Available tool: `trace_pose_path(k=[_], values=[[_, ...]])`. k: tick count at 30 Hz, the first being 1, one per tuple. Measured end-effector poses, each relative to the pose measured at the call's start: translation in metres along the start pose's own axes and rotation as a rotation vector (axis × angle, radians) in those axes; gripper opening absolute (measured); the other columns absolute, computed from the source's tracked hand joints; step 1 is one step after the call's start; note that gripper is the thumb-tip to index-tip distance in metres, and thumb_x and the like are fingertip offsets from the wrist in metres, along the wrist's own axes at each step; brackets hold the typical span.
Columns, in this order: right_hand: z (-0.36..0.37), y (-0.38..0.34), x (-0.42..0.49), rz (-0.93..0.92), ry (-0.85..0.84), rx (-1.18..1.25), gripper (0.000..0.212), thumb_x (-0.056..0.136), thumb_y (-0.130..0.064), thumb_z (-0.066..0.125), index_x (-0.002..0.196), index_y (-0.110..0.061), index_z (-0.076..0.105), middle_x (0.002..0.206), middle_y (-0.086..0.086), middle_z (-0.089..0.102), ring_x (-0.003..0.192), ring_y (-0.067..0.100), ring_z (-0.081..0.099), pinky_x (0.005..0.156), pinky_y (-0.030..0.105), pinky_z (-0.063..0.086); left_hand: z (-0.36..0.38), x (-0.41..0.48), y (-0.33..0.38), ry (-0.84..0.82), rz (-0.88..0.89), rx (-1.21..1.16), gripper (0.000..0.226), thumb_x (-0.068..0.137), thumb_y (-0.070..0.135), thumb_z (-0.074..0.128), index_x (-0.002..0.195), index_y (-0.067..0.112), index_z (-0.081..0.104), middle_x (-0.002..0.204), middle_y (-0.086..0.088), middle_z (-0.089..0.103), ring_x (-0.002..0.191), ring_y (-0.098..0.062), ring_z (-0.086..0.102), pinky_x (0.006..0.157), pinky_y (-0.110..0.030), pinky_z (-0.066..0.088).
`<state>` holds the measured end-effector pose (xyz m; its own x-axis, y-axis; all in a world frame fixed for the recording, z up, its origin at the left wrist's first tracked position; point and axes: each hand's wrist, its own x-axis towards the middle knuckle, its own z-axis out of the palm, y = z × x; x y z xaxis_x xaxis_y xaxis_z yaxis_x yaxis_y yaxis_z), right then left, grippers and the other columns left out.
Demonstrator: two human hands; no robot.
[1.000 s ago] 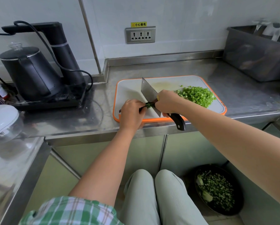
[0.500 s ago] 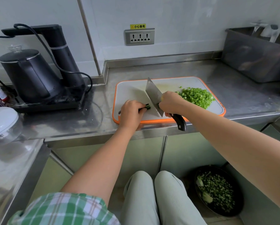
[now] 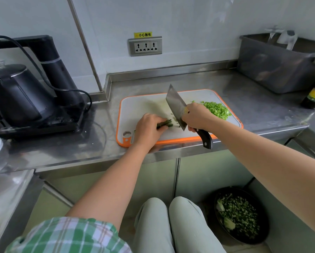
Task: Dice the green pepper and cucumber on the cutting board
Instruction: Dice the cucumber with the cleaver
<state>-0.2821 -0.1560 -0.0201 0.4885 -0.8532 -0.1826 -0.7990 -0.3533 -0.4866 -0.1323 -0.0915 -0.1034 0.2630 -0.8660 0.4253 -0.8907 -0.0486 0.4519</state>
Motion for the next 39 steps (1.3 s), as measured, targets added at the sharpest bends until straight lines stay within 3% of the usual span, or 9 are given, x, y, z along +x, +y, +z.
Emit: trace_pose_path(k=[3,8,12,15,19,22,29,34,39], values=[[-0.004,-0.003,-0.001,-0.025,0.0,0.019,0.02,0.089,0.001,0.041,0.072,-0.001,0.05,0.068,0.017,0.064,0.045,0.021,0.051,0.046,0.024,0.042,-0.002,-0.003,-0.001,0.039,-0.007,0.006,0.036,0.082,0.031,0.073,0.115,0.018,0.07,0.107,-0.001,0.066,0.104,-0.022,0.053,0.08,-0.026,0.038],[0.0,-0.008,-0.003,-0.013,-0.055,-0.016,0.021,0.082,0.002,0.043,0.066,0.002,0.057,0.05,0.011,0.059,0.039,0.019,0.052,0.042,0.02,0.042,0.0,-0.002,0.008,0.033,0.0,0.055,0.023,0.086,0.026,0.069,0.107,0.017,0.074,0.095,-0.005,0.066,0.096,-0.028,0.053,0.075,-0.034,0.042],[0.002,-0.01,-0.002,-0.02,-0.052,-0.031,0.016,0.077,0.004,0.046,0.065,0.001,0.057,0.059,0.016,0.062,0.049,0.027,0.055,0.053,0.028,0.047,0.007,-0.002,0.008,0.067,-0.014,0.009,0.017,0.084,0.014,0.069,0.099,0.014,0.077,0.093,-0.008,0.065,0.095,-0.03,0.053,0.073,-0.036,0.045],[0.003,-0.01,-0.001,-0.024,-0.072,-0.064,0.014,0.075,0.006,0.046,0.069,0.001,0.056,0.059,0.015,0.061,0.053,0.029,0.057,0.059,0.032,0.05,0.011,-0.003,0.003,0.1,-0.038,-0.041,0.016,0.083,0.011,0.07,0.097,0.013,0.077,0.108,-0.012,0.065,0.101,-0.032,0.056,0.081,-0.034,0.045],[0.006,-0.013,0.0,-0.023,-0.077,-0.069,0.016,0.079,0.004,0.04,0.069,0.001,0.052,0.056,0.015,0.059,0.048,0.026,0.054,0.05,0.027,0.045,0.009,-0.002,0.004,0.082,0.003,-0.055,0.014,0.083,0.013,0.068,0.092,0.017,0.078,0.093,-0.004,0.073,0.088,-0.031,0.058,0.074,-0.034,0.045],[0.005,-0.017,0.002,-0.025,-0.088,-0.092,0.017,0.079,0.005,0.042,0.068,0.001,0.054,0.055,0.013,0.058,0.051,0.026,0.056,0.05,0.026,0.045,0.008,-0.003,0.004,0.09,0.02,-0.042,0.011,0.083,0.013,0.066,0.083,0.015,0.078,0.083,-0.003,0.073,0.08,-0.031,0.058,0.069,-0.039,0.048],[0.019,-0.008,0.008,-0.018,0.031,-0.071,0.016,0.079,0.003,0.044,0.065,-0.004,0.049,0.051,0.007,0.056,0.041,0.018,0.052,0.04,0.022,0.037,0.009,-0.005,0.004,0.115,0.021,-0.036,0.008,0.081,0.014,0.071,0.084,0.015,0.078,0.081,-0.002,0.074,0.079,-0.029,0.06,0.067,-0.039,0.048],[0.007,-0.009,0.006,-0.052,-0.003,-0.024,0.011,0.079,0.005,0.047,0.072,-0.002,0.05,0.067,0.018,0.064,0.048,0.025,0.053,0.043,0.023,0.042,0.007,-0.004,0.005,0.123,0.033,-0.051,0.013,0.082,0.012,0.068,0.088,0.016,0.079,0.087,-0.001,0.075,0.081,-0.028,0.063,0.069,-0.034,0.049],[0.006,-0.015,0.001,-0.03,-0.091,-0.11,0.014,0.078,0.006,0.047,0.067,0.0,0.054,0.056,0.012,0.059,0.051,0.024,0.054,0.051,0.026,0.044,0.008,-0.004,0.005,0.109,0.029,-0.027,0.013,0.08,0.01,0.067,0.083,0.015,0.078,0.082,-0.003,0.074,0.078,-0.031,0.061,0.067,-0.038,0.049]])
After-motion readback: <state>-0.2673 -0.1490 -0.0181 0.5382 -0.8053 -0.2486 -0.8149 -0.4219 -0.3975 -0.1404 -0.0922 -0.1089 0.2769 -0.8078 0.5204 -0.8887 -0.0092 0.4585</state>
